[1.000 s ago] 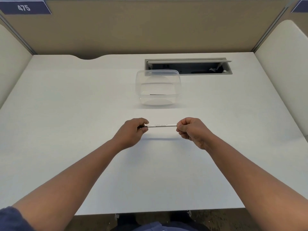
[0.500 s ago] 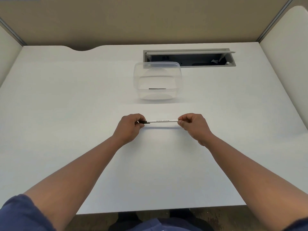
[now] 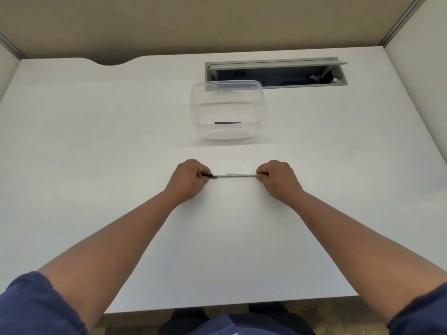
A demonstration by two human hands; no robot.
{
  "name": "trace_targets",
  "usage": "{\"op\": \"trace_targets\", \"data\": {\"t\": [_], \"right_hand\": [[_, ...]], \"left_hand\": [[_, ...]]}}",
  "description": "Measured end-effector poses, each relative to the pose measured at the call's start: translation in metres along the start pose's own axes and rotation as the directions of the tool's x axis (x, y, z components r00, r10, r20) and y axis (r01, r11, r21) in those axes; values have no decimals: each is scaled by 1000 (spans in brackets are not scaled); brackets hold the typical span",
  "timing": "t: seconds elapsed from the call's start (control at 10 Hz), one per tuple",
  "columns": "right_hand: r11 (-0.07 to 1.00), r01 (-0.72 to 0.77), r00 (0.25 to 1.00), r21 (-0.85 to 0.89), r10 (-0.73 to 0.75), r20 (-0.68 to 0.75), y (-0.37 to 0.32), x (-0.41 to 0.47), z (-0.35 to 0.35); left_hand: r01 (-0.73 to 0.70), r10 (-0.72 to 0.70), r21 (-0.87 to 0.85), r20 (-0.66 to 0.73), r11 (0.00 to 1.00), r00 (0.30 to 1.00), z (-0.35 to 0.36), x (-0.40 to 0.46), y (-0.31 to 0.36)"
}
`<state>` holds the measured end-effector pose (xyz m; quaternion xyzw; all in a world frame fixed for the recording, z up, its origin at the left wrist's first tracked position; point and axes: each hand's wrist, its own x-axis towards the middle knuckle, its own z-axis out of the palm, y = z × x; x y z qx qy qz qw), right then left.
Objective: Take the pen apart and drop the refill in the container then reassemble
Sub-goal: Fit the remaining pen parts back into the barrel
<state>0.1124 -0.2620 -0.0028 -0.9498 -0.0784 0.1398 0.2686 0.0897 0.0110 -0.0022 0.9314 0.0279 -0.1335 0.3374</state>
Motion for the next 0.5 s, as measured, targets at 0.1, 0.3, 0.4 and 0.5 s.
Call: {"op": "trace_targets", "data": {"t": [0.1,0.3,0.4,0.5], "right_hand": [[999,19,1000,-37,-19,2,0,0,1],[996,24,1000,-89,-25,-11,0,2,2],[996,6,1000,-85,-6,2,-4,-7,1],[999,-5,999,-38,4,-36,-4,1,0]], "left_hand": [[-10,10,5,6,1000,1000,1,1,-1],[-4,3,-15,-12,1000,1000,3,5,-6],[-1,1,9,17,1000,1000,3,-1,-6],[-2,2,-14,18,1000,1000,0,7,0]]}}
